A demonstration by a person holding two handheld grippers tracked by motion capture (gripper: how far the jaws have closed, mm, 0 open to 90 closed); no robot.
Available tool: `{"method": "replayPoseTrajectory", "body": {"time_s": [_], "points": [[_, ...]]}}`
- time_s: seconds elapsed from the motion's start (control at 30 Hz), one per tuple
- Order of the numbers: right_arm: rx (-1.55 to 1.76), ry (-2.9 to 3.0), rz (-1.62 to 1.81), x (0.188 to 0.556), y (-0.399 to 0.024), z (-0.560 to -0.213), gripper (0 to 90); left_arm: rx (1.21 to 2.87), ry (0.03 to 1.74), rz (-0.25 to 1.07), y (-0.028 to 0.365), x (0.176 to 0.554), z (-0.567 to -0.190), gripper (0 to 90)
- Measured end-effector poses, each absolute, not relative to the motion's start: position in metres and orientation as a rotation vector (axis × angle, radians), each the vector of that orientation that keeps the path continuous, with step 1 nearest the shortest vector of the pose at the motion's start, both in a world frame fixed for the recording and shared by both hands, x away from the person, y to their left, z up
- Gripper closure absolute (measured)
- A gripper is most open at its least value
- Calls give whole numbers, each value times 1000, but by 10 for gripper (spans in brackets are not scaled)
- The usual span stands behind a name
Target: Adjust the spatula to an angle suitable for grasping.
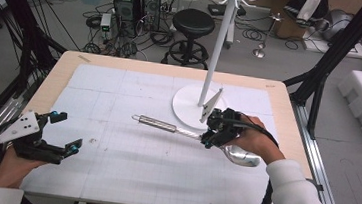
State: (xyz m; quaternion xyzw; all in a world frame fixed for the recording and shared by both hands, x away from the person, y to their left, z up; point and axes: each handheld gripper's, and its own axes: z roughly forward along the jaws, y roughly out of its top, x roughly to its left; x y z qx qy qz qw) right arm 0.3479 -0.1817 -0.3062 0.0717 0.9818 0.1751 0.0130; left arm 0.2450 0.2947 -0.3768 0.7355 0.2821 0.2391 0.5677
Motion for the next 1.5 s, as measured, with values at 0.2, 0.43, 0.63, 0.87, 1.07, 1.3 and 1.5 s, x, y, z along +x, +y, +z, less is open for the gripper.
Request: {"method": "replayPoseTrajectory", "body": {"time_s": [0.2,0.43,0.63,0.87,1.07,1.3,1.5], "points": [[186,3071,485,343,-199,-305,744,1732,664,563,295,245,-377,17],[187,3091,408,338,-216,-306,744,1736,664,559,293,246,-378,17],[173,3091,370,334,-234,-310,744,1740,664,555,291,246,-379,17],[171,3103,310,332,-246,-322,744,1745,664,558,290,246,-380,17],[166,3113,271,331,-253,-334,744,1747,672,560,290,246,-382,17],[181,3120,263,334,-259,-347,744,1752,674,559,290,247,-383,17],[202,3123,231,337,-262,-357,744,1757,676,558,290,247,-384,17]]}}
